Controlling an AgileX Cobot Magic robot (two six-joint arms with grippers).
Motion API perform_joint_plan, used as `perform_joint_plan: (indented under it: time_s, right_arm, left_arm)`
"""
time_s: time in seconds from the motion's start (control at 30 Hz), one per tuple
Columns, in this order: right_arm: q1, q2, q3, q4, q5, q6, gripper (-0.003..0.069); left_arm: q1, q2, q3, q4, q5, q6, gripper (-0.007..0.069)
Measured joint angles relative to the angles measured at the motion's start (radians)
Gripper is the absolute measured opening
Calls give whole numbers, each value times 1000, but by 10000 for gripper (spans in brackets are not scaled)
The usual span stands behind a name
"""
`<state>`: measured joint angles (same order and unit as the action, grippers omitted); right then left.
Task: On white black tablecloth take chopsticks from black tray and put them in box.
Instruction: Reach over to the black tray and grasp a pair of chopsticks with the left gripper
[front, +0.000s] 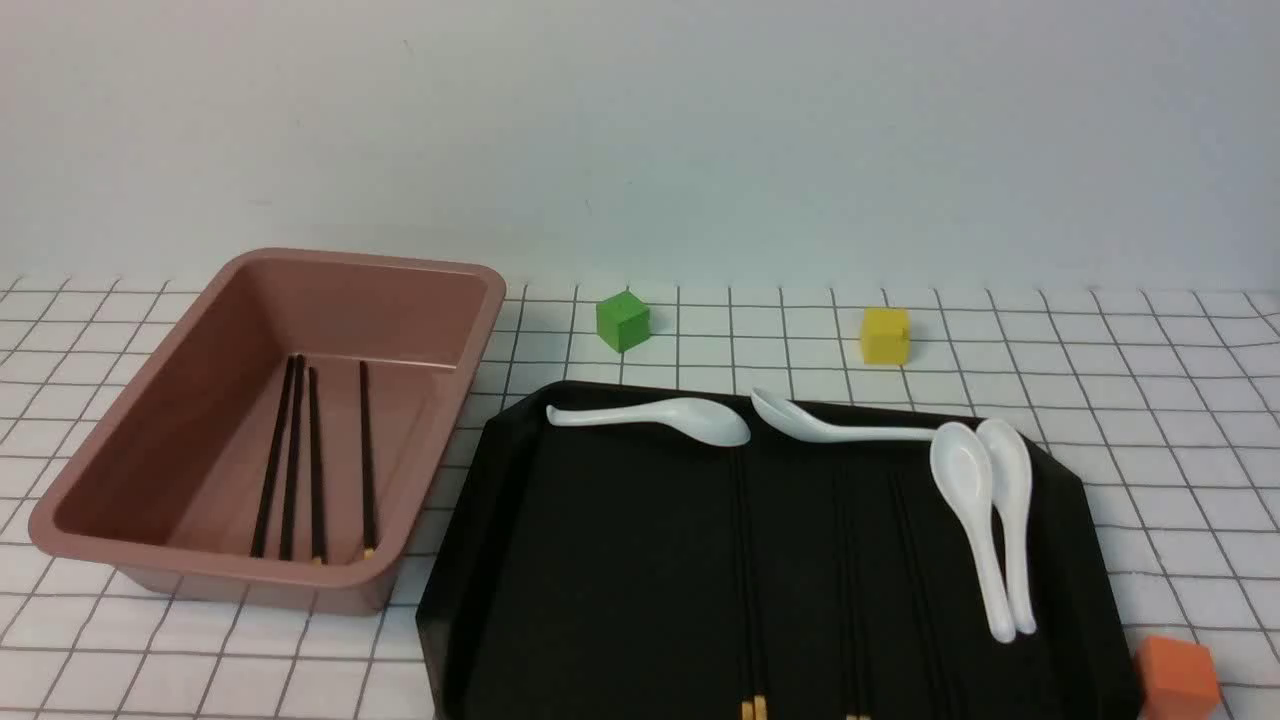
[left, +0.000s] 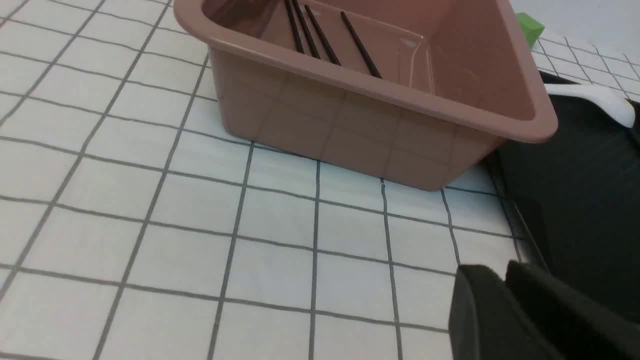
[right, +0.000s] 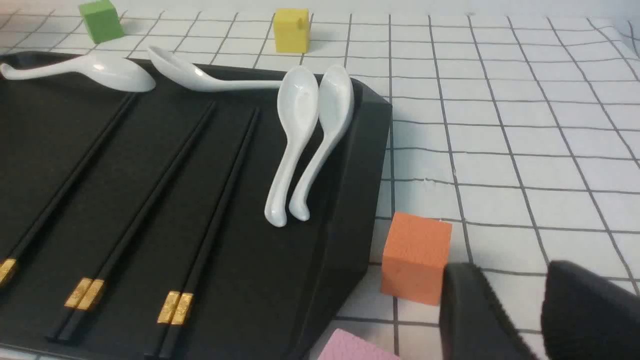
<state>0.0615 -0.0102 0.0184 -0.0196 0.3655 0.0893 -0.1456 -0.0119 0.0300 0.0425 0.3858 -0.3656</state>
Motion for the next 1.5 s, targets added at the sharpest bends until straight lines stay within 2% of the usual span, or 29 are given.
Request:
perform_joint_plan:
  time_s: [1.23,1.33,1.43,1.47,1.5]
  right_arm:
    - [0,0,0,-1,0,0,240]
    - [0,0,0,-1,0,0,240]
    - [0,0,0,-2,0,0,240]
    - [0,0,0,-2,0,0,240]
    - [0,0,0,-2,0,0,240]
  left_arm:
    - [0,0,0,-13,-1,-4,113]
    - [0,0,0,-115,-1,-54,113]
    - [0,0,0,-356,0,-212,117]
    - [0,0,0,-497,6,-286,120]
    - [0,0,0,-536,9,-320,121]
